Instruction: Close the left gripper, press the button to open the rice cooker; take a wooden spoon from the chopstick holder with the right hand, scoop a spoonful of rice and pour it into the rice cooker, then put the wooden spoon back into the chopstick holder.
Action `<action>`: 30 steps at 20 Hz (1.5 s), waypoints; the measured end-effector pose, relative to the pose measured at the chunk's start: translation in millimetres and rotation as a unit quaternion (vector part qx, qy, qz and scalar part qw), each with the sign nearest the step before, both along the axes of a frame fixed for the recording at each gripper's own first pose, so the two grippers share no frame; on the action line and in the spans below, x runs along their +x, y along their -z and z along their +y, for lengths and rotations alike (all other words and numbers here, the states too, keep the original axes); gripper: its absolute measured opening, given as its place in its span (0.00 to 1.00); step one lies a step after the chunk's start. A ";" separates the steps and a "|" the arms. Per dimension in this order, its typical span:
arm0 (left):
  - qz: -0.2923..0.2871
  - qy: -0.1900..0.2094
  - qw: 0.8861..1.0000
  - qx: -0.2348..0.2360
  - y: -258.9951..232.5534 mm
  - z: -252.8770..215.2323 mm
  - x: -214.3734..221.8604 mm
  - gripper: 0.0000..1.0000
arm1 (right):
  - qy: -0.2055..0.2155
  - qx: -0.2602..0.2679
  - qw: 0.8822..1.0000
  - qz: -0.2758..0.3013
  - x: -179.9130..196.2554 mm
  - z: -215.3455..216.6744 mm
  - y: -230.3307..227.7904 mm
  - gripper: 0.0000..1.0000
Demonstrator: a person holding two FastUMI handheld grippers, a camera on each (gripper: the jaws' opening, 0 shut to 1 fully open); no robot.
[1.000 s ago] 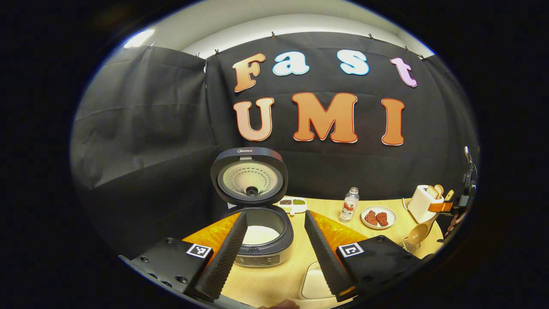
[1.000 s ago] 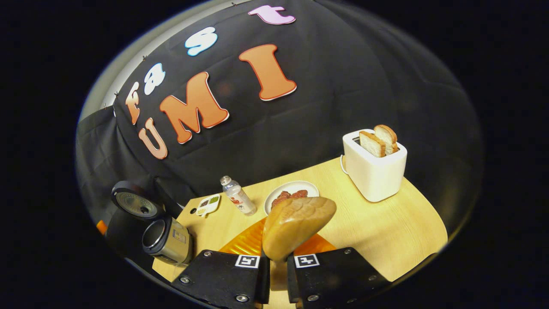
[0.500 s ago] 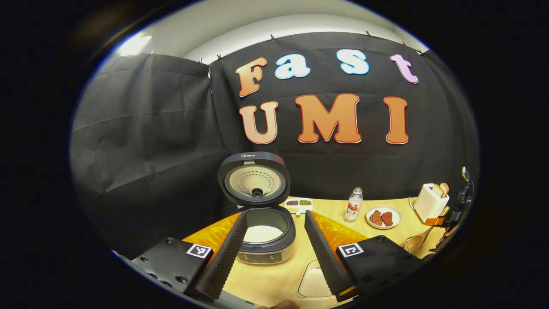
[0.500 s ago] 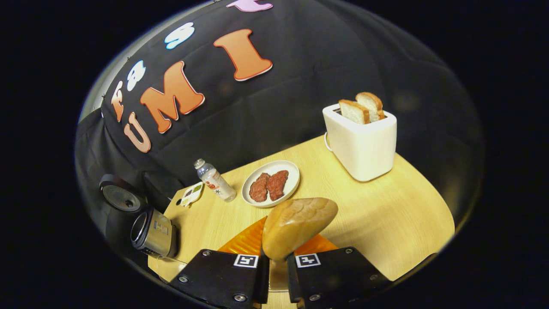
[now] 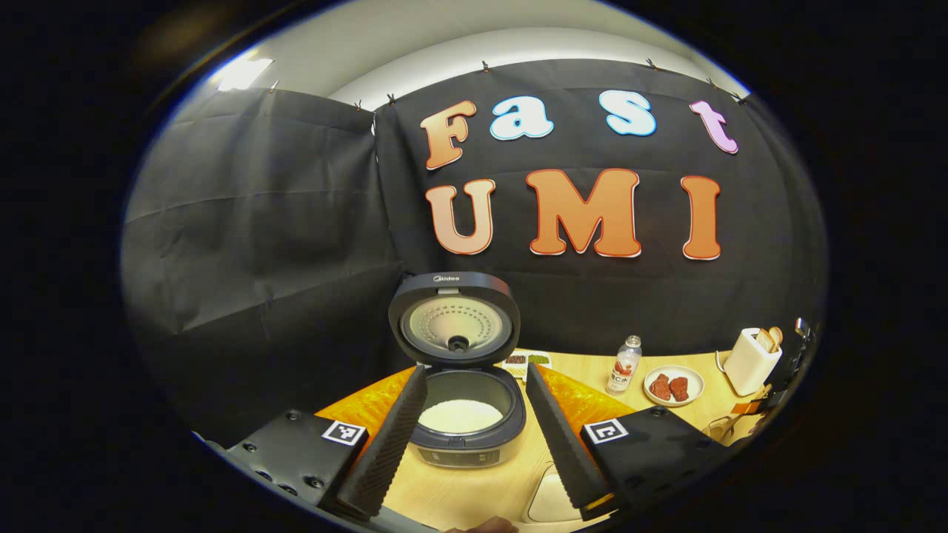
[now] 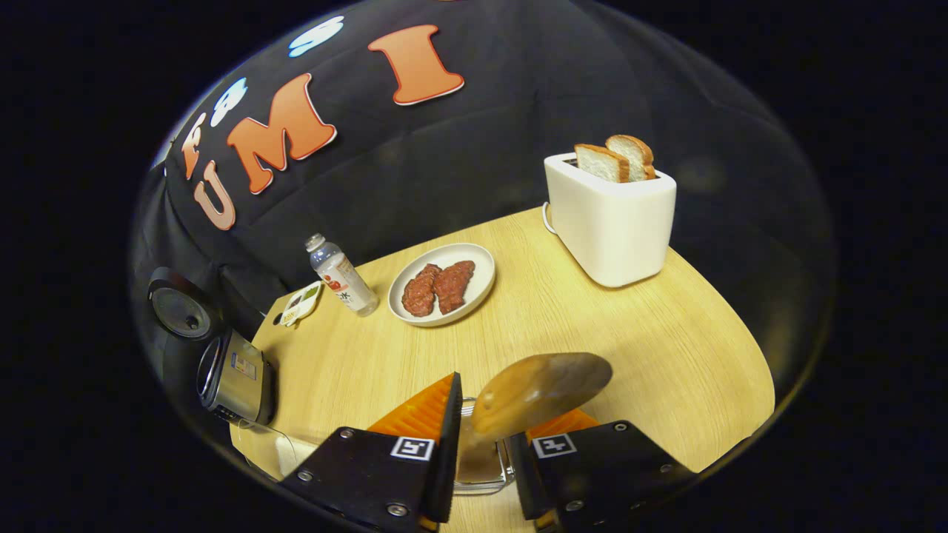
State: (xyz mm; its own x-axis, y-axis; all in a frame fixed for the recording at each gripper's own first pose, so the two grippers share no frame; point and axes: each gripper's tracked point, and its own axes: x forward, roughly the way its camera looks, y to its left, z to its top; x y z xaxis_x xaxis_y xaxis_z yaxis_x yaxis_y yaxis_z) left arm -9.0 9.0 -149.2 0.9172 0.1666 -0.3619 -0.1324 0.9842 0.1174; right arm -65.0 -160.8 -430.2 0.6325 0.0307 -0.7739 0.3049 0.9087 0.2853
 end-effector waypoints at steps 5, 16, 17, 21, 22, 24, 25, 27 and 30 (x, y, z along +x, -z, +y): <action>-0.006 -0.019 0.997 -0.071 -32.7 44.9 93.7 0.91 | 0.055 -0.028 0.998 -0.023 -10.7 -37.7 -44.5 0.76; 0.127 -0.022 0.989 -0.079 42.5 76.1 281.6 0.99 | 0.062 -0.119 0.985 -0.106 -42.2 -51.1 -178.5 0.92; 0.158 -0.028 0.985 -0.068 53.9 77.9 280.9 0.95 | 0.062 -0.120 0.985 -0.109 -44.3 -49.0 -184.7 0.92; 0.286 -0.029 0.956 -0.062 102.6 74.8 239.1 0.99 | 0.059 -0.115 0.984 -0.119 -42.6 -39.6 -193.0 0.92; 0.314 -0.026 0.946 -0.072 115.0 70.5 226.1 0.99 | 0.055 -0.116 0.984 -0.120 -40.8 -37.6 -191.4 0.92; 0.348 -0.020 0.935 -0.069 133.0 65.0 197.7 0.97 | 0.044 -0.111 0.986 -0.119 -35.1 -29.7 -189.0 0.92; 0.357 -0.016 0.932 -0.067 138.6 61.7 184.9 1.00 | 0.037 -0.105 0.987 -0.119 -30.5 -23.7 -187.5 0.92; 0.390 -0.011 0.917 -0.077 149.2 57.5 153.4 0.97 | 0.021 -0.097 0.988 -0.121 -24.3 -12.3 -186.5 0.92; 0.447 -0.010 0.891 -0.081 177.2 52.4 112.4 0.98 | -0.010 -0.089 0.988 -0.124 -14.1 8.5 -183.2 0.92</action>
